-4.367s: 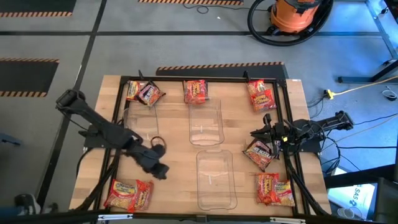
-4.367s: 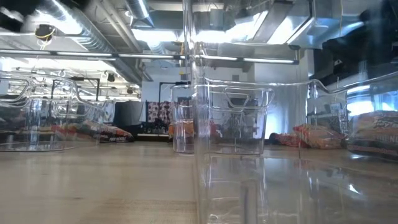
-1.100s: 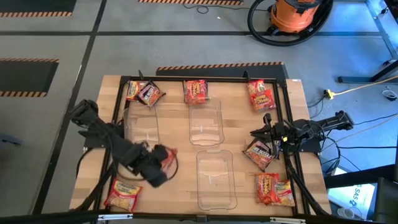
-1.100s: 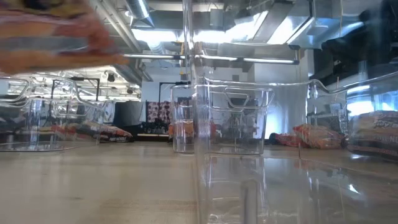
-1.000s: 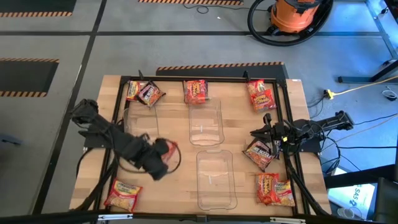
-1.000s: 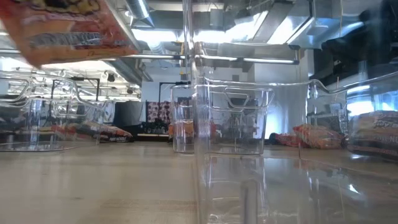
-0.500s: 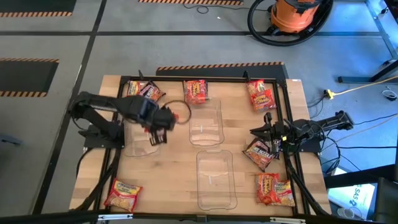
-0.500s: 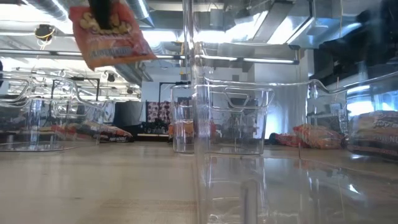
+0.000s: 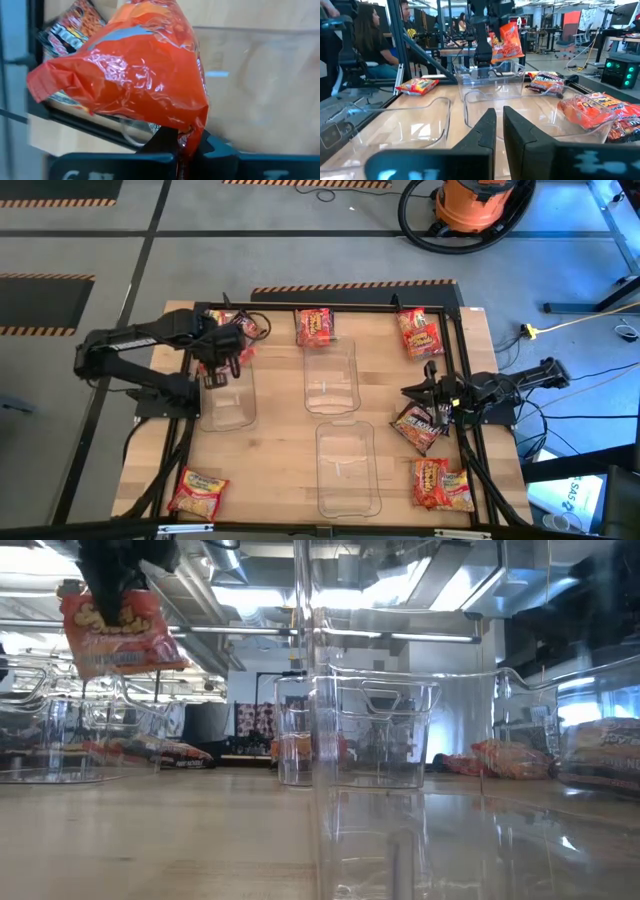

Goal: Sort Maruchan noodles
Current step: Put the orange noodle pack into the top left transparent bin

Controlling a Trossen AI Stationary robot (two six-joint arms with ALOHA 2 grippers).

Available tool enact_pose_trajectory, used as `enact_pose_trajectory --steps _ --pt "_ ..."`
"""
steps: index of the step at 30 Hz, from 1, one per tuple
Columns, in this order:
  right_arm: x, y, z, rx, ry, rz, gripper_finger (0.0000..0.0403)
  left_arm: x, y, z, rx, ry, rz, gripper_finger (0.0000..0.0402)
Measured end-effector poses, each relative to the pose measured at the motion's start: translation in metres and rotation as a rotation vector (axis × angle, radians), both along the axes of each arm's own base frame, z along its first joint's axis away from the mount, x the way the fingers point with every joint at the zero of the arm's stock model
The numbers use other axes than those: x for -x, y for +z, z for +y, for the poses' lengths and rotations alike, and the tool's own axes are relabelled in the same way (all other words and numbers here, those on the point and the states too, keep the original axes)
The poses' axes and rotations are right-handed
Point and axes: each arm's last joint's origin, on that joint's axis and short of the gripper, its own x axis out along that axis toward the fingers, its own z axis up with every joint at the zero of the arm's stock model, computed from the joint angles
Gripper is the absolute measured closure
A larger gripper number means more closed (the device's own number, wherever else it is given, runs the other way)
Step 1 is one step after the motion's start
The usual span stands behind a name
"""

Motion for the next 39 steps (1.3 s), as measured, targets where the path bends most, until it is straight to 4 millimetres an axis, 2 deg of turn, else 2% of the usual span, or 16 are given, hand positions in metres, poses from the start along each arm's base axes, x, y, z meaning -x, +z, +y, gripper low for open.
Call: enact_pose_trajectory --steps 4,16,32,39 --pt "-0.001 -0.002 0.000 0.006 -0.001 0.019 0.0388 0.001 -0.012 0.005 -0.037 -0.139 0.096 0.0401" --pt "-0.005 -0.006 0.001 -0.044 -0.009 0.076 0.0388 0.007 -0.062 0.015 0.054 -0.184 0.321 0.0401" --pt "-0.005 -0.006 0.001 -0.044 -0.025 0.077 0.0388 -0.021 -0.112 0.025 0.094 -0.160 0.384 0.0401" --pt "-0.005 -0.007 0.001 -0.043 -0.024 0.077 0.0388 -0.028 -0.127 0.027 0.100 -0.174 0.400 0.0361"
